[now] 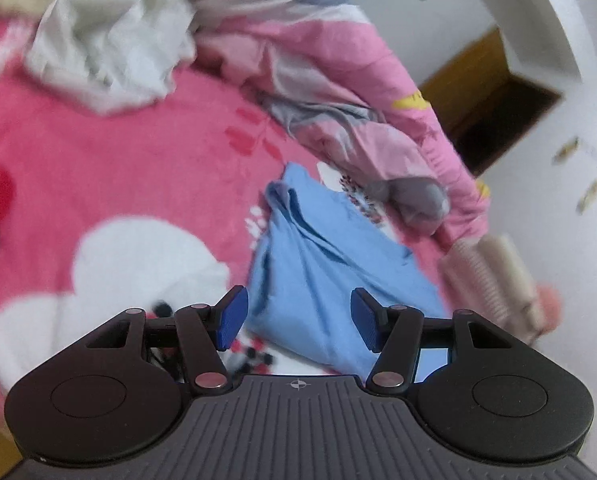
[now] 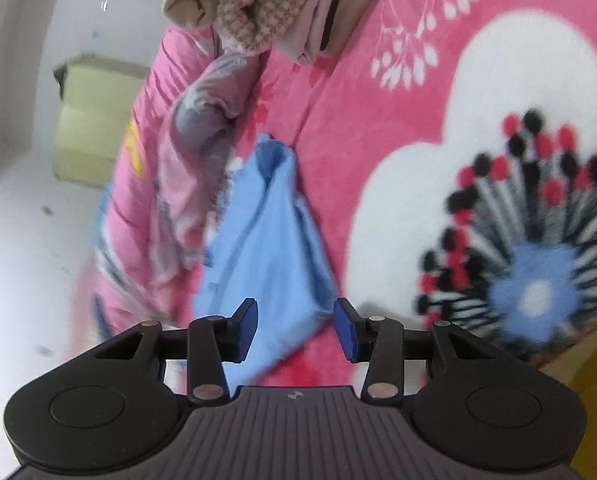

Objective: Fold clothes

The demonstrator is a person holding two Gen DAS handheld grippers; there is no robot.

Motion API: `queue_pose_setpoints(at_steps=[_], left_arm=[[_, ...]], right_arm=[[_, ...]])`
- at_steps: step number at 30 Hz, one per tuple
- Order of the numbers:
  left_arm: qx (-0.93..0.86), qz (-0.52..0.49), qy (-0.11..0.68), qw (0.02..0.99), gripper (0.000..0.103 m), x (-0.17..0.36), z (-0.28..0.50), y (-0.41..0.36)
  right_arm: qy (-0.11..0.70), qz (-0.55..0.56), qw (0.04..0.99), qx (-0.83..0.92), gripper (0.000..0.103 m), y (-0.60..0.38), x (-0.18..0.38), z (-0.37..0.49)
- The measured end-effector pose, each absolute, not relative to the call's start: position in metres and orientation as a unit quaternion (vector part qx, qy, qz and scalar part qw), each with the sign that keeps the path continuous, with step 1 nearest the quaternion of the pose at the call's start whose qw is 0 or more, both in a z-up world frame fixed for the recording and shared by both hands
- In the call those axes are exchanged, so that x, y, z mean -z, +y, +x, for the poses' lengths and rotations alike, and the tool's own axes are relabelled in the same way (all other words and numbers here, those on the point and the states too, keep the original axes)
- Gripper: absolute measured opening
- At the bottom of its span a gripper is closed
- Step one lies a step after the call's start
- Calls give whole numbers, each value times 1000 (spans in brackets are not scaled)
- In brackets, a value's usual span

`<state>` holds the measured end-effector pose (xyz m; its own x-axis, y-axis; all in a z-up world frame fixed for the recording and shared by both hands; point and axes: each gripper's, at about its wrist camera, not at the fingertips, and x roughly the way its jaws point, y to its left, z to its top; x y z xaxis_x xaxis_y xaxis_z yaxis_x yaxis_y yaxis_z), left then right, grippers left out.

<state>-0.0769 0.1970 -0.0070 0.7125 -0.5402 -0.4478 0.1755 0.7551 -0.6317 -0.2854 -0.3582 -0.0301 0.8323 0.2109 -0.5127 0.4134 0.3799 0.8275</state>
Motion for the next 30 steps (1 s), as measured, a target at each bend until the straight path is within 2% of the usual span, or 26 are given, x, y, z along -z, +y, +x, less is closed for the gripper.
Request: queue_pose_setpoints(at_steps=[6,10,12,14,23,29,30], left_arm=[[210,-168,325,907,57,7,-79,181],[237,-80,315,915,57,2,-81,169],[251,-43,325,911,63,4,-78,165],[258,-17,332,907,68,9,-79,165],[289,51,307,906,68,21,-73,162],[312,41,299,901,68,23,-62,162],[317,41,298,899,67,23,-61,162]], right_arm=[[335,325,880,87,43,-327,6,-281],[344,222,911,54,43,-308,4,-273],[348,191,917,40,43,-303,3,-265],[348,170,922,26,43,-302,3,-263],[341,149,928,-25,40,-309,9,-256],[331,160,929,-36,37,-315,10,-256],[328,160,930,-37,33,-314,10,-256]])
